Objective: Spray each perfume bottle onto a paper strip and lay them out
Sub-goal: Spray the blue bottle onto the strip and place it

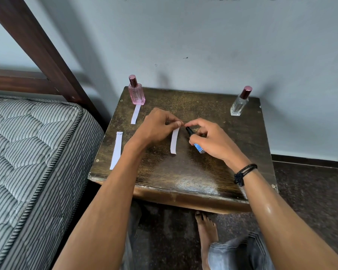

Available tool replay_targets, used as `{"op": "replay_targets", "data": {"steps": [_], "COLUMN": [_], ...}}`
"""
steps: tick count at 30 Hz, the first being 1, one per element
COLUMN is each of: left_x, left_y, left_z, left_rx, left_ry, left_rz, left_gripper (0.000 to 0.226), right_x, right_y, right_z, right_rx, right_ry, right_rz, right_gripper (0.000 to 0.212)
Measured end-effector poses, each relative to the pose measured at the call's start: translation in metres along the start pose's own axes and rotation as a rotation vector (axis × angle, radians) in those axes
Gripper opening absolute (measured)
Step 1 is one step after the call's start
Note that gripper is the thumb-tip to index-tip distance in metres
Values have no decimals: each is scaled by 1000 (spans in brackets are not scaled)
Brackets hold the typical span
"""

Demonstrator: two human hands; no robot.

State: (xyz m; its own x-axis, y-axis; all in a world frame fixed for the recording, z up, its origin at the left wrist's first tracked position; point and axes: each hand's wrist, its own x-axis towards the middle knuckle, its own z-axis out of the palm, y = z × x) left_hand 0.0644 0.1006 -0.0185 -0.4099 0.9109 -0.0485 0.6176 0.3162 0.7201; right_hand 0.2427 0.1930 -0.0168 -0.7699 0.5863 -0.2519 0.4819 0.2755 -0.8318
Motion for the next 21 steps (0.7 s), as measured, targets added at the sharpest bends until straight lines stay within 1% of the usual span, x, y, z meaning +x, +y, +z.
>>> {"op": "replay_targets", "data": {"steps": [3,7,10,13,17,21], "left_x": [-1,-1,0,4,2,0], "left_y": [-1,0,0,-7,-6,-5], "left_z": [0,1,2,4,7,8], "left_rx": [37,4,19,68,150,195], "left_ry": [7,57,113,148,165,215], "left_rz": [13,24,40,23,-22,14], "left_gripper": [16,20,16,6,5,6], "right_x": [1,4,5,6,7,5], "right_y": [0,3,4,5,10,12], "right_z": [1,3,3,4,6,8], "right_rx": [27,71,74,9,-146,-307], "right_ry": [20,65,78,76,56,52], "right_rz": [-7,-33,-55,-76,-117,-189], "right_gripper": [35,31,29,30,31,36]}}
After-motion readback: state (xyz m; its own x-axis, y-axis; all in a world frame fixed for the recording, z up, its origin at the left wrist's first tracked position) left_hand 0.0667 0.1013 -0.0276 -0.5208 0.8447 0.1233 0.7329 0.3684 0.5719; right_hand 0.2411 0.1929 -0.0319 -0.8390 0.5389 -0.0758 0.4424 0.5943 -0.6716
